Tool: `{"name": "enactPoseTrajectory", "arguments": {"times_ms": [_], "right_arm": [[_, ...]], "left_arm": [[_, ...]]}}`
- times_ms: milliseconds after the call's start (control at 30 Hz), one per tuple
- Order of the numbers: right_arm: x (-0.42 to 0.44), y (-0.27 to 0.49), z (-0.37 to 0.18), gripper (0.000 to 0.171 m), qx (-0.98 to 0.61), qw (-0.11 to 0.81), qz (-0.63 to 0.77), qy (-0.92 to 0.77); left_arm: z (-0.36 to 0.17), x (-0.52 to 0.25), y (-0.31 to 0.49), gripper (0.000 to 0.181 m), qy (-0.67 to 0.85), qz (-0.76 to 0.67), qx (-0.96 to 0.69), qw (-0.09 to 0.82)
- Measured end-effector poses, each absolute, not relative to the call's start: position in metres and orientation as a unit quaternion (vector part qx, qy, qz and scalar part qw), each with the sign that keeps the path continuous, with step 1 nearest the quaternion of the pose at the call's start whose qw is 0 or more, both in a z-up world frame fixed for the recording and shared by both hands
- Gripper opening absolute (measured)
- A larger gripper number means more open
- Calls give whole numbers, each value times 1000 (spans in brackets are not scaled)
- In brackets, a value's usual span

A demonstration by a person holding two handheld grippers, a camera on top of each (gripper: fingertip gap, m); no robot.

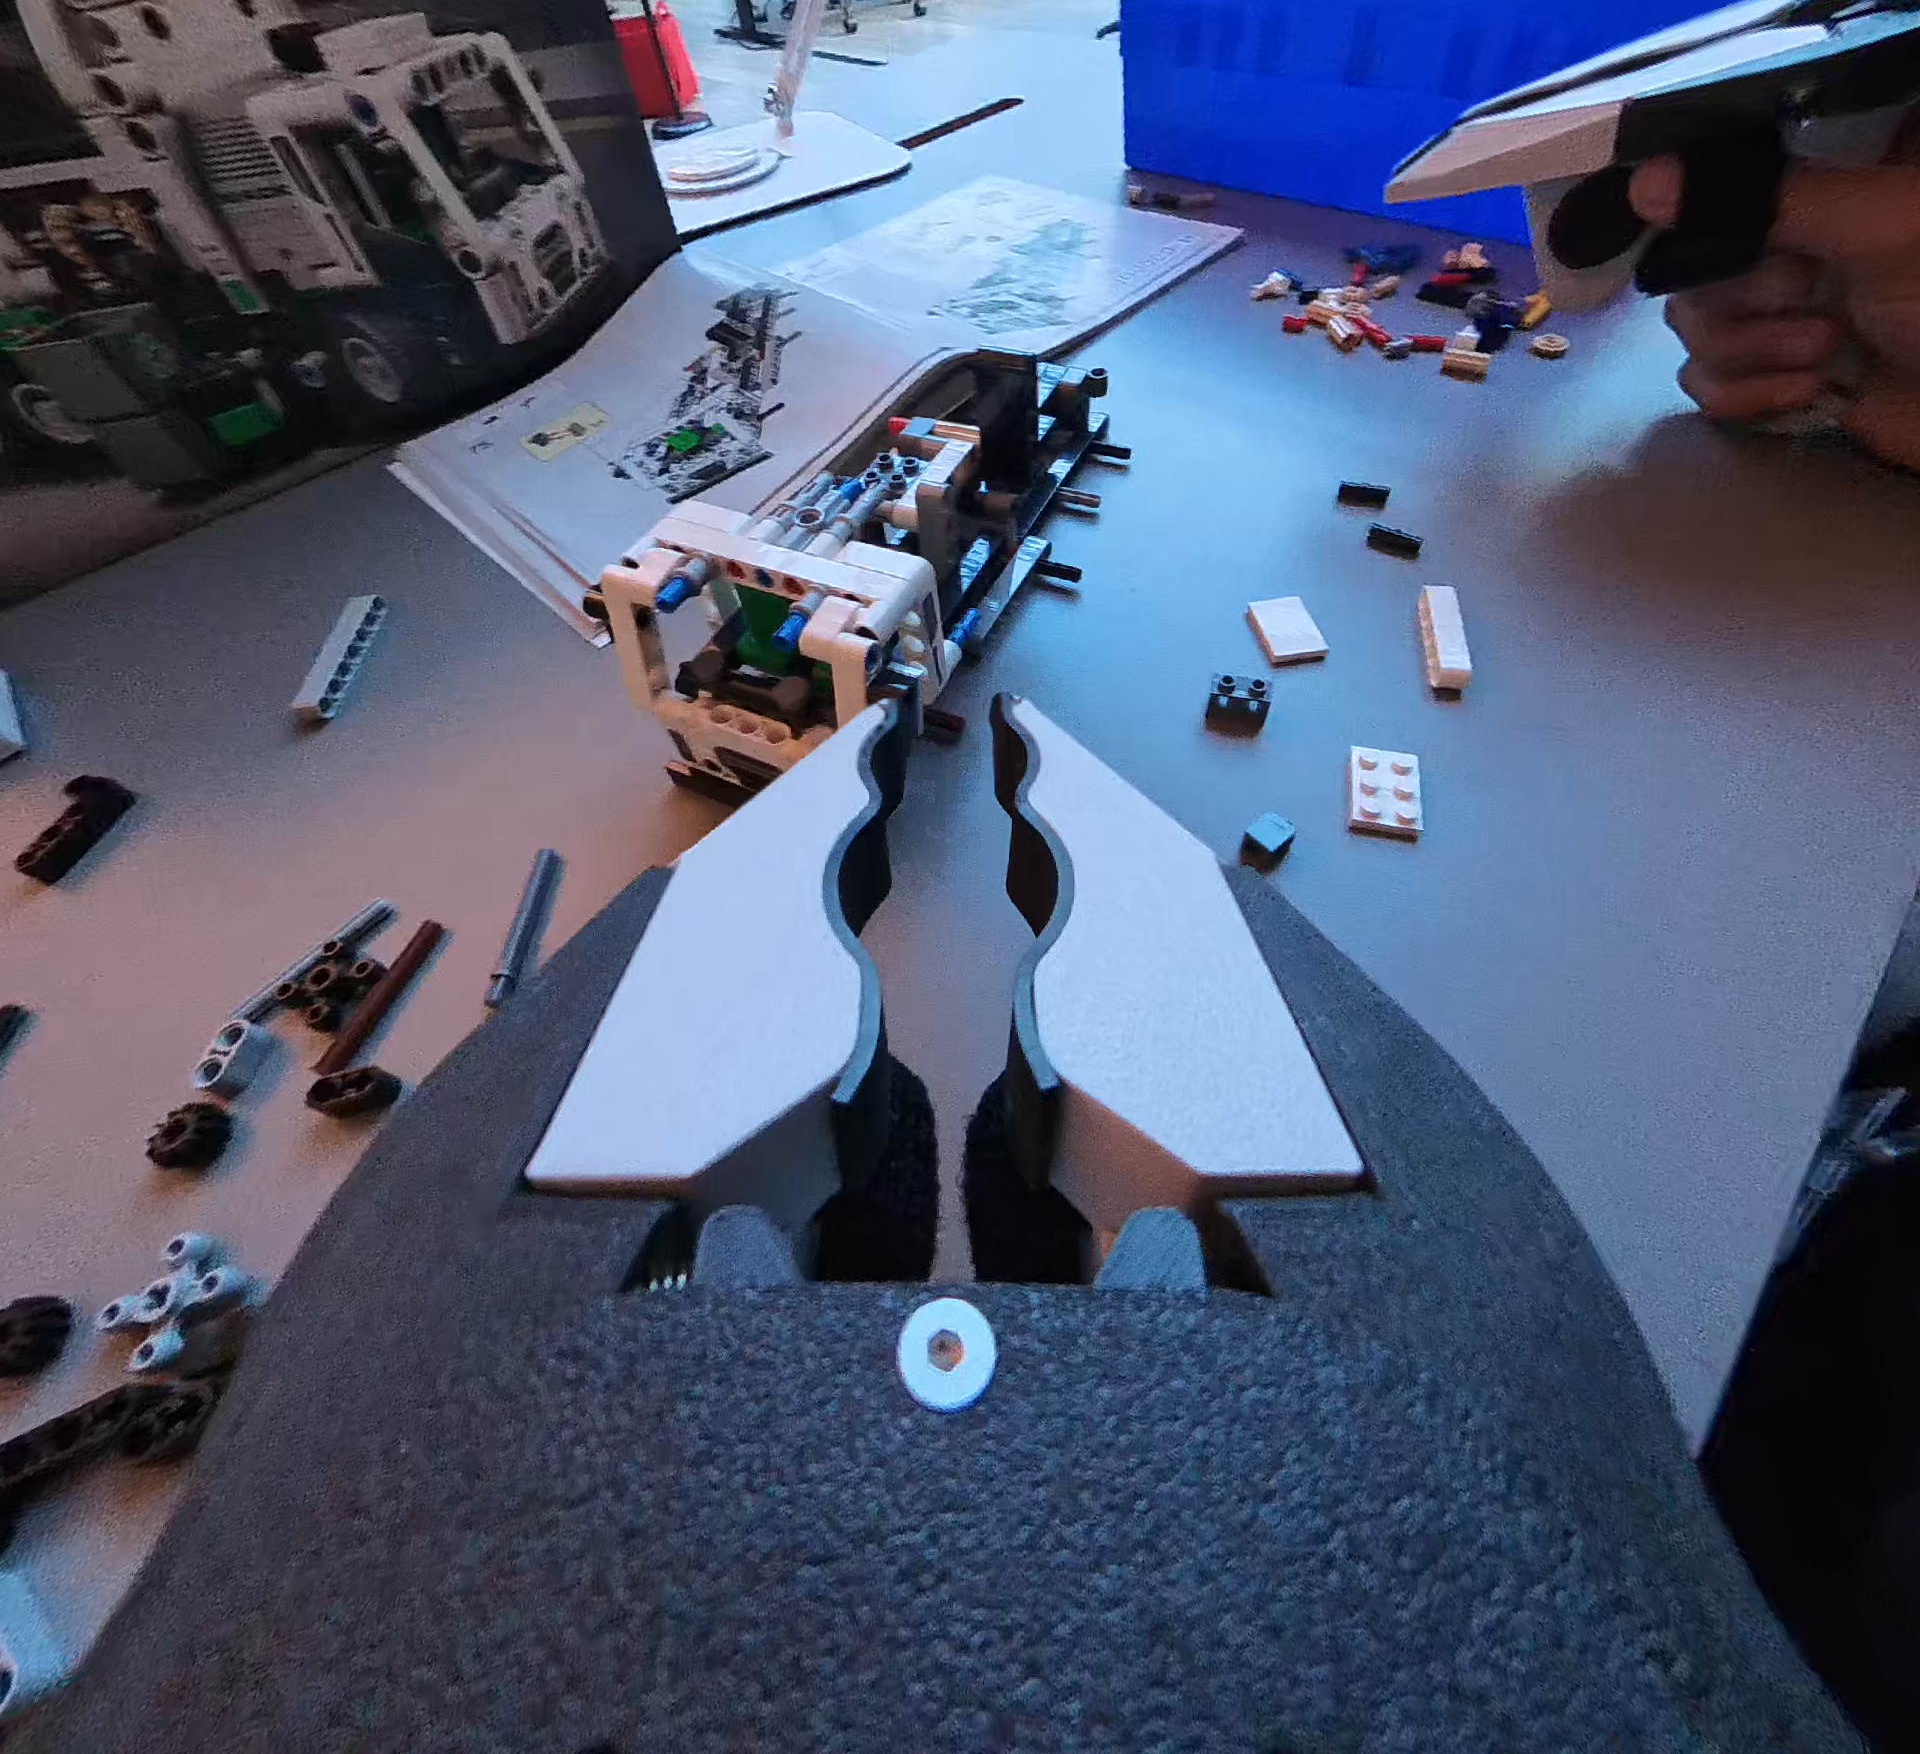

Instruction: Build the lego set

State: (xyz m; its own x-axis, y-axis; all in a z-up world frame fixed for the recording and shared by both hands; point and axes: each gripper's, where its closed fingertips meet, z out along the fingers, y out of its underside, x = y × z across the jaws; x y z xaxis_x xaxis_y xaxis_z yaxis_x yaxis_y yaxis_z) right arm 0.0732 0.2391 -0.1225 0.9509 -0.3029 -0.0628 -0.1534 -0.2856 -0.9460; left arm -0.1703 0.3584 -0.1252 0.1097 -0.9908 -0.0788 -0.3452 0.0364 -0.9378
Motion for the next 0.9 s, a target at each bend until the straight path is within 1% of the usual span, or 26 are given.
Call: {"name": "enactPoseTrajectory", "arguments": {"times_ms": [67, 167, 300, 400, 567, 767, 900], "right_arm": [[77, 244, -119, 18, -795, 587, -79, 132], [83, 250, -122, 16, -800, 579, -89, 131], [88, 251, -126, 17, -806, 568, -76, 145], [91, 253, -134, 20, -818, 551, -61, 156], [89, 257, -142, 21, -835, 527, -67, 140], [86, 258, -144, 21, -840, 523, -66, 130], [82, 259, -143, 21, -841, 524, -66, 117]], "left_arm": [[-129, -169, 360, 15, 562, -356, -602, 441], [-136, -166, 354, 7, 584, -357, -600, 415], [-145, -163, 346, 9, 612, -343, -593, 394], [-150, -162, 347, 10, 611, -353, -606, 367], [-154, -158, 345, 10, 615, -363, -611, 342], [-151, -158, 342, 10, 620, -362, -598, 357], [-149, -158, 332, 15, 639, -368, -574, 356]]}}
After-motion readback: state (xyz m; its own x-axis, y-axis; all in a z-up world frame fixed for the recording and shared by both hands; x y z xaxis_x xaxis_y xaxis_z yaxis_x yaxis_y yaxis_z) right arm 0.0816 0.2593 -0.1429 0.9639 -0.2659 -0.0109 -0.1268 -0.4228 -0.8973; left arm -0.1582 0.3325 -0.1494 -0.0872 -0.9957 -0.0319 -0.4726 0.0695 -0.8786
